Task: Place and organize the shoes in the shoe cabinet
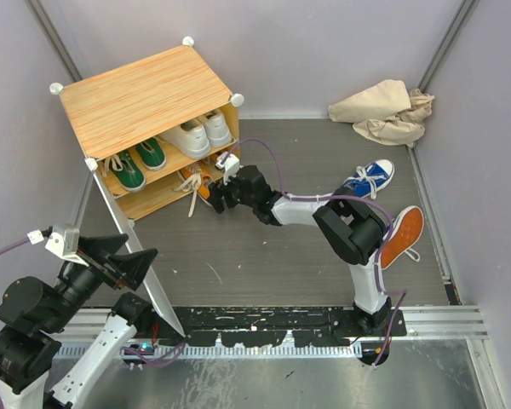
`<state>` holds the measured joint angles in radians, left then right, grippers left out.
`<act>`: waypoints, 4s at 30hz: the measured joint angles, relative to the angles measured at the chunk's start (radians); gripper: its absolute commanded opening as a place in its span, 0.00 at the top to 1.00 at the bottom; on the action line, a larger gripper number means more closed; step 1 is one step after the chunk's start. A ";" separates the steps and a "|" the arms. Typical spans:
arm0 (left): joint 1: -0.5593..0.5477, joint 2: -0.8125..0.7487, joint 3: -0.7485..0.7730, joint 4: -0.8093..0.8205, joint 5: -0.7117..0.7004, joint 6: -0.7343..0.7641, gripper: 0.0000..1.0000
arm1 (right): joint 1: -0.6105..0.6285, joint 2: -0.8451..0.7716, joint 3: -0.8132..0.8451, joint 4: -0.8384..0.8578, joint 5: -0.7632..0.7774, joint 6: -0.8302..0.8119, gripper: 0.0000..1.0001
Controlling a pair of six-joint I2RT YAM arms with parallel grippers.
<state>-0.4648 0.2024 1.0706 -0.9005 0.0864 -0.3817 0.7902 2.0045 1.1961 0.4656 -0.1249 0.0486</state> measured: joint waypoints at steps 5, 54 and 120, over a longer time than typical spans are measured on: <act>0.000 -0.005 0.000 -0.002 -0.001 0.000 0.02 | 0.000 0.040 0.038 -0.002 0.010 0.003 0.49; 0.000 0.014 -0.013 0.024 0.023 0.003 0.02 | -0.049 0.370 0.347 0.259 0.073 0.053 0.64; 0.000 -0.016 -0.005 0.000 0.052 0.029 0.02 | -0.583 -0.272 -0.218 -0.498 0.388 0.314 0.99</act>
<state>-0.4648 0.1867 1.0653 -0.9009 0.1383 -0.3527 0.2070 1.7329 0.9779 -0.0322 0.2630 0.3630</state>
